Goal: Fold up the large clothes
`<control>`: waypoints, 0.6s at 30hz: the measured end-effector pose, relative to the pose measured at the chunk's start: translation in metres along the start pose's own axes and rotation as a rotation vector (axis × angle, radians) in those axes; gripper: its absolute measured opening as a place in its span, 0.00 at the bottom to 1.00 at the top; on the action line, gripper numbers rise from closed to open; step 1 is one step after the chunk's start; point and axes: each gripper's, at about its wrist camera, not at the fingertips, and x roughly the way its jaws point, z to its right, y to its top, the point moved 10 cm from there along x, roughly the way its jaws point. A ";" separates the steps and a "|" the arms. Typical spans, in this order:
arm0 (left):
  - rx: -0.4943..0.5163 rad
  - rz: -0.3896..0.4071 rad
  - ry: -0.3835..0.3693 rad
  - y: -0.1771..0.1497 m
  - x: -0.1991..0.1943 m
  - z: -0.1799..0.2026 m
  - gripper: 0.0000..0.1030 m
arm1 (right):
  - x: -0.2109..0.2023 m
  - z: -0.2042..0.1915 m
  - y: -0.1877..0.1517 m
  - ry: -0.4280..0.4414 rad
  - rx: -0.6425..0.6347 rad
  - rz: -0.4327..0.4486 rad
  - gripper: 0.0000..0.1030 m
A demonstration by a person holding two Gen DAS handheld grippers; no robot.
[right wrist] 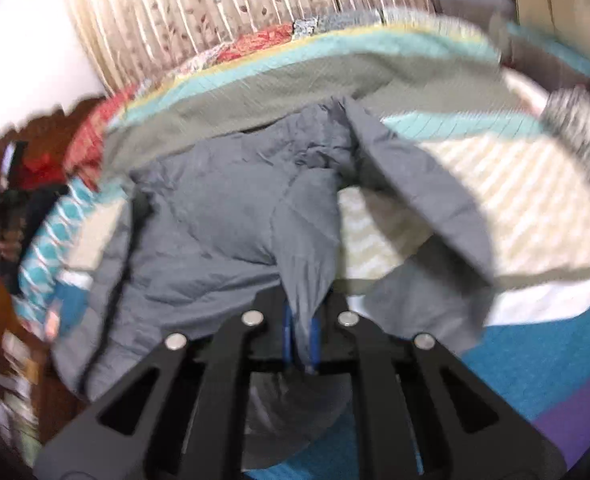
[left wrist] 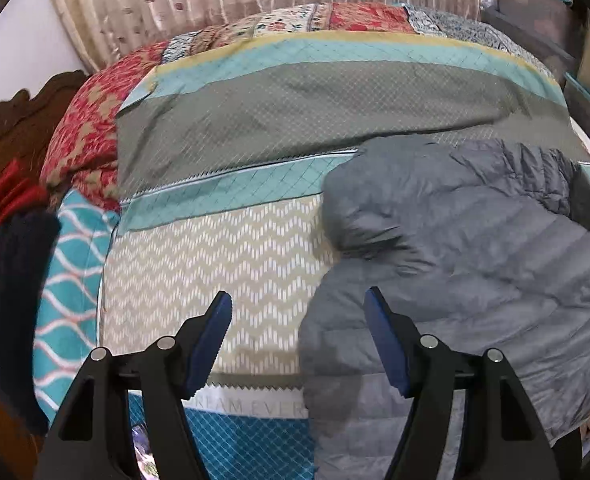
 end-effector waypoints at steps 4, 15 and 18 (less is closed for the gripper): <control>-0.029 0.035 -0.035 -0.059 -0.006 0.009 0.65 | 0.002 0.032 -0.025 -0.252 -0.061 -0.075 0.49; 0.015 0.122 -0.422 -0.267 -0.071 0.101 0.65 | 0.045 -0.143 0.002 0.256 -0.037 -0.115 0.56; 0.088 0.101 -0.506 -0.300 -0.073 0.138 0.65 | 0.109 -0.220 -0.022 0.332 -0.173 -0.269 0.55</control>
